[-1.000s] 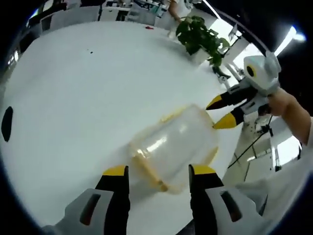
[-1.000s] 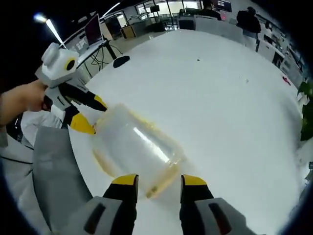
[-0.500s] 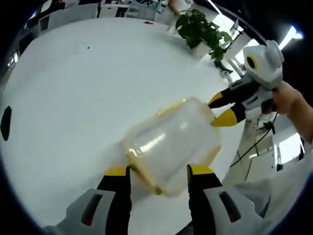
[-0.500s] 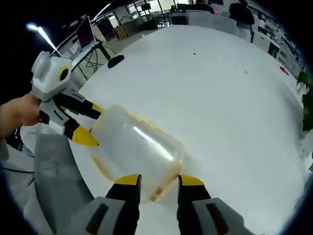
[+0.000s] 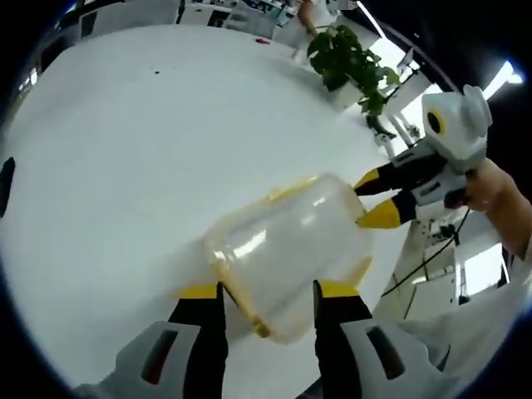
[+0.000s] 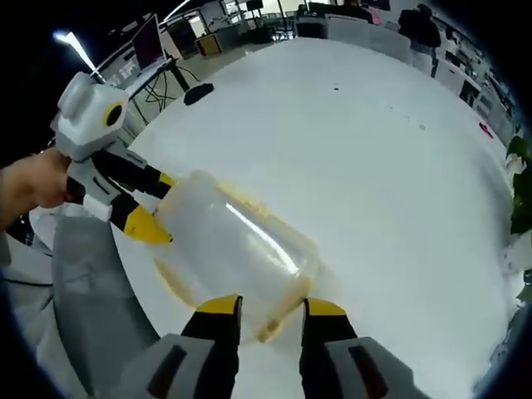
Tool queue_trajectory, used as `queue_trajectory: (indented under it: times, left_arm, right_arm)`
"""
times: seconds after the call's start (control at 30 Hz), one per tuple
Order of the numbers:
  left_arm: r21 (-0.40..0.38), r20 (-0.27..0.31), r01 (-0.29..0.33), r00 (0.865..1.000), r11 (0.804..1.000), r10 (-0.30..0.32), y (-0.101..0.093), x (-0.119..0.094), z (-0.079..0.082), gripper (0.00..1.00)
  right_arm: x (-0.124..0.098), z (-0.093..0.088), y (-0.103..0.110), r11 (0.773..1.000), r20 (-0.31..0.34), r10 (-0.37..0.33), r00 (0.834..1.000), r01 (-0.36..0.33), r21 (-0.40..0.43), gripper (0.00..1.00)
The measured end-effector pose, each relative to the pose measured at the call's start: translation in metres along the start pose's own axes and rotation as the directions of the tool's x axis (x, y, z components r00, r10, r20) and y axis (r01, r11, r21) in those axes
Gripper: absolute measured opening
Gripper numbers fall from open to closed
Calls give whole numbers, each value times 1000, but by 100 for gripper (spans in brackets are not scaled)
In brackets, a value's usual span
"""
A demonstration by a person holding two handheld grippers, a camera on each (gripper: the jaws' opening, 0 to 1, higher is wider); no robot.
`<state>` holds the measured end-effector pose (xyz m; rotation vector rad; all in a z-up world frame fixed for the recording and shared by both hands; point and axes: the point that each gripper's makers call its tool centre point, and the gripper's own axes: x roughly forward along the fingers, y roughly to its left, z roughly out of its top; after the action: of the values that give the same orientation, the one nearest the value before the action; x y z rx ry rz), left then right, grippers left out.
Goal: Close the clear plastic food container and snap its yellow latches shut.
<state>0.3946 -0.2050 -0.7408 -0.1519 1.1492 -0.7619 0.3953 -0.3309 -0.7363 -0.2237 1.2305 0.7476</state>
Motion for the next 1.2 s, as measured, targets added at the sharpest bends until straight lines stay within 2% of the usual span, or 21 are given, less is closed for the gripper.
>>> queue_trajectory:
  times: [0.03,0.07,0.1,0.2,0.23,0.27,0.3,0.33,0.37,0.6,0.73,0.77,0.9,1.07,1.2]
  left_arm:
    - [-4,0,4,1000,1000,-4,0,1,0,39]
    - [-60,12,17,1000,998,-16,-3,4,3,39]
    - [-33,-3,15,1000,999,-15,-2,5,3,40]
    - [-34,0,11,1000,999,-11,-2,4,2,40]
    - [-32,-2,12,1000,999,-12,-2,4,2,40]
    - [-33,-4,13,1000,999,-13,-2,4,2,40]
    - [-34,-11,7,1000,999,-7,-1,5,0,40]
    - [-29,-14,6,1000,1000,-6,-1,5,-1,40]
    - [-30,-13,7,1000,1000,-7,0,5,-1,40]
    - [-31,5,0,1000,1000,0,0,4,-2,42]
    - [-8,-9,15,1000,1000,-15,-1,4,-3,44]
    - [20,-9,15,1000,1000,-15,-2,5,-4,46]
    - [54,-14,14,1000,998,-13,-4,4,-5,48]
    - [86,-2,14,1000,996,-14,-5,-1,-4,51]
    - [98,15,13,1000,995,-14,-3,-3,2,54]
  right_arm:
    - [0,0,0,1000,3,9,1000,-9,4,26]
    - [1,0,0,1000,0,14,1000,-14,-2,26]
    - [2,0,1,999,1,27,1000,-27,23,26]
    - [1,0,0,998,1,51,999,-51,29,27]
    - [2,0,1,994,9,78,997,-79,75,27]
    - [8,13,6,987,75,134,988,-140,84,27]
    - [9,12,5,982,71,147,987,-154,108,28]
    - [7,7,1,982,38,139,990,-143,125,28]
    - [5,5,2,989,24,123,992,-125,73,28]
    - [3,2,-1,986,55,123,991,-128,104,29]
    - [2,3,0,986,59,120,991,-126,112,30]
    - [2,3,0,987,58,114,992,-119,103,30]
    - [0,3,1,995,53,94,994,-96,39,31]
    - [-4,1,-2,996,41,83,996,-83,15,27]
    - [-4,-1,-1,997,34,84,996,-83,-5,33]
